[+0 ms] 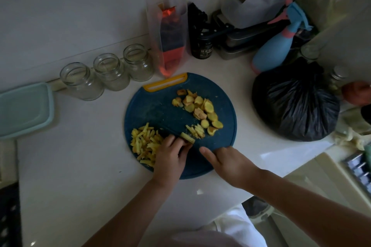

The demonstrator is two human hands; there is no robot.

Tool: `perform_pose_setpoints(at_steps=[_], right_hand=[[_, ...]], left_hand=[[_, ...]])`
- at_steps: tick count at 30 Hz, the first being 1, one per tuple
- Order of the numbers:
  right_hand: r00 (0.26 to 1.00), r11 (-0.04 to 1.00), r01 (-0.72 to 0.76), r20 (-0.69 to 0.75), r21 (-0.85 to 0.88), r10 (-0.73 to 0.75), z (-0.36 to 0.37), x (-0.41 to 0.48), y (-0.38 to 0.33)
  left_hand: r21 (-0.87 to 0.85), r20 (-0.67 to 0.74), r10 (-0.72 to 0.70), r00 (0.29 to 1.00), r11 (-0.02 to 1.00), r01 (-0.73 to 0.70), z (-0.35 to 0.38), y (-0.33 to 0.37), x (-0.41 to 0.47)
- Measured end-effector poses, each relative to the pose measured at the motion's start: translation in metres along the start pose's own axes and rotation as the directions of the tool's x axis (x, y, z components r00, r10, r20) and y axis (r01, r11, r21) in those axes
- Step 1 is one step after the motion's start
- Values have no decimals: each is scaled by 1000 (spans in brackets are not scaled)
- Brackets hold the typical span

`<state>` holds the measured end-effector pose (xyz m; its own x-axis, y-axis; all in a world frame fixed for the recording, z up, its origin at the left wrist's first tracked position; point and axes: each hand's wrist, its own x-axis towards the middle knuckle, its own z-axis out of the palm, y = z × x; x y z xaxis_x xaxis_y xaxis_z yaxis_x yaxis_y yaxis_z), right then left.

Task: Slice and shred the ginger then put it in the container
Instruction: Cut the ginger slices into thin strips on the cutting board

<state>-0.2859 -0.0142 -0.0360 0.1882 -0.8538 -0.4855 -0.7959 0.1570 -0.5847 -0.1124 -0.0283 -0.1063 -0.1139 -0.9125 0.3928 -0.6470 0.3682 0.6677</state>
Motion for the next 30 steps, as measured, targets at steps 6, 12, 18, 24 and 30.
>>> perform_pose_setpoints(at_steps=[6, 12, 18, 24, 30], right_hand=[[999, 999, 1, 49, 38, -3, -5, 1, -12], [991, 999, -27, 126, -41, 32, -16, 11, -11], [983, 998, -16, 182, -69, 29, -22, 16, -12], [977, 994, 13, 214, -110, 11, -26, 19, -16], [985, 990, 51, 170, -130, -29, -18, 20, -5]], left_hand=[[1, 10, -1, 1000, 1000, 1, 0, -3, 0], [-1, 27, -9, 1000, 1000, 9, 2, -7, 0], [-10, 24, -22, 999, 1000, 23, 3, -8, 2], [-22, 14, -20, 1000, 1000, 21, 4, -9, 2], [-13, -3, -4, 1000, 1000, 4, 6, -9, 0]])
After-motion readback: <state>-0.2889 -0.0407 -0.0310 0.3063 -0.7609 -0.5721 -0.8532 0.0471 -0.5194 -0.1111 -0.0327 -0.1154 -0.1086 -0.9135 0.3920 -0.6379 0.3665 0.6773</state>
